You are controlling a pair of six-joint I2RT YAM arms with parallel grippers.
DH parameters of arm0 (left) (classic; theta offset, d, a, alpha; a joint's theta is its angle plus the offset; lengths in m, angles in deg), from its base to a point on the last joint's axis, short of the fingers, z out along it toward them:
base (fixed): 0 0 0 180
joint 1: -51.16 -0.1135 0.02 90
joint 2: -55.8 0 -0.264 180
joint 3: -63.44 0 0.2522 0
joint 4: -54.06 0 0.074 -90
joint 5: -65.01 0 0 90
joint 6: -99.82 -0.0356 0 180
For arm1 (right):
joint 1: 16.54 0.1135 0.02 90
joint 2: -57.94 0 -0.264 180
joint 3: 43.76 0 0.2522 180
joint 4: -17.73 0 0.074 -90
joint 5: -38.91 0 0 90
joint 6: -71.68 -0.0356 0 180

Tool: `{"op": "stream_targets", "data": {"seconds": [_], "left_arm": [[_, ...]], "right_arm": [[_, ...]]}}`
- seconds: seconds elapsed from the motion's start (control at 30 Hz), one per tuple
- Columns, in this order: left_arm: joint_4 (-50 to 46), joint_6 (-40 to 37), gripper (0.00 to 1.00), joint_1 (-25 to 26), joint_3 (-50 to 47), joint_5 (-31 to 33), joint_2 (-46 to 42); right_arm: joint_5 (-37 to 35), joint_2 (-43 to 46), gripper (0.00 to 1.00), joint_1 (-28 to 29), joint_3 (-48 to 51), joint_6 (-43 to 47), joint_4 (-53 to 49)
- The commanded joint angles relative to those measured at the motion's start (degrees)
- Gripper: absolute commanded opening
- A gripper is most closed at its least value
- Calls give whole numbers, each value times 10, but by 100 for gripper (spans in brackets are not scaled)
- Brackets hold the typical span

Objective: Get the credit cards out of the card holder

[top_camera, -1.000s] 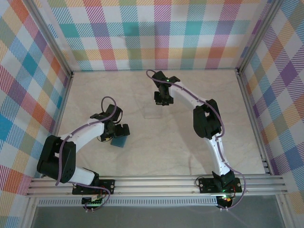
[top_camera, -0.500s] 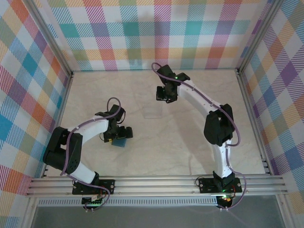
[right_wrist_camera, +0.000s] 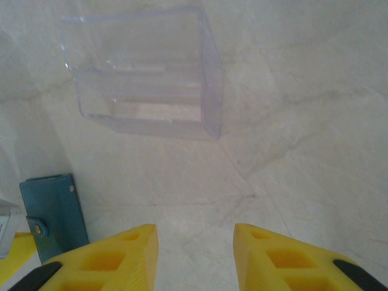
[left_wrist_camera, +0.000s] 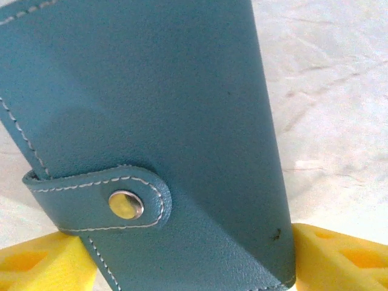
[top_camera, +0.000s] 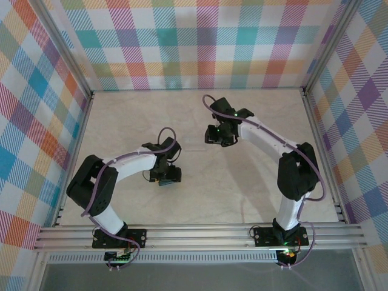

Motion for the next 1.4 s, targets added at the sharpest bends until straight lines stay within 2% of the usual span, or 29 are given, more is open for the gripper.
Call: {"op": "stream_targets", "data": {"seconds": [0.0, 0.23, 0.4, 0.5, 0.57, 0.73, 0.9, 1.07, 1.2, 1.37], "left_arm": [[-28, 31, 73, 37, 23, 5, 15], [-51, 70, 66, 116, 65, 10, 33], [-61, 81, 68, 169, 83, -3, 44], [-63, 91, 73, 180, 78, 1, 29], [-67, 96, 80, 180, 71, 15, 9], [-80, 91, 82, 170, 69, 45, -41], [-67, 89, 74, 136, 49, 36, -69], [-18, 84, 68, 87, 9, -25, -72], [24, 87, 62, 67, -12, -74, -62], [44, 94, 51, 52, -38, -82, -66]], "right_arm": [[15, 36, 39, -4, 37, -11, 23], [17, 84, 39, -5, 120, -21, 47], [46, 113, 39, -10, 184, -44, 79], [82, 132, 39, -13, 225, -78, 113], [107, 141, 40, -14, 247, -95, 134], [188, 142, 43, -14, 303, -123, 216], [259, 109, 48, -3, 330, -134, 302], [317, 50, 48, 12, 326, -136, 370], [324, 6, 46, 27, 302, -132, 374], [339, -37, 43, 39, 281, -130, 381]]}}
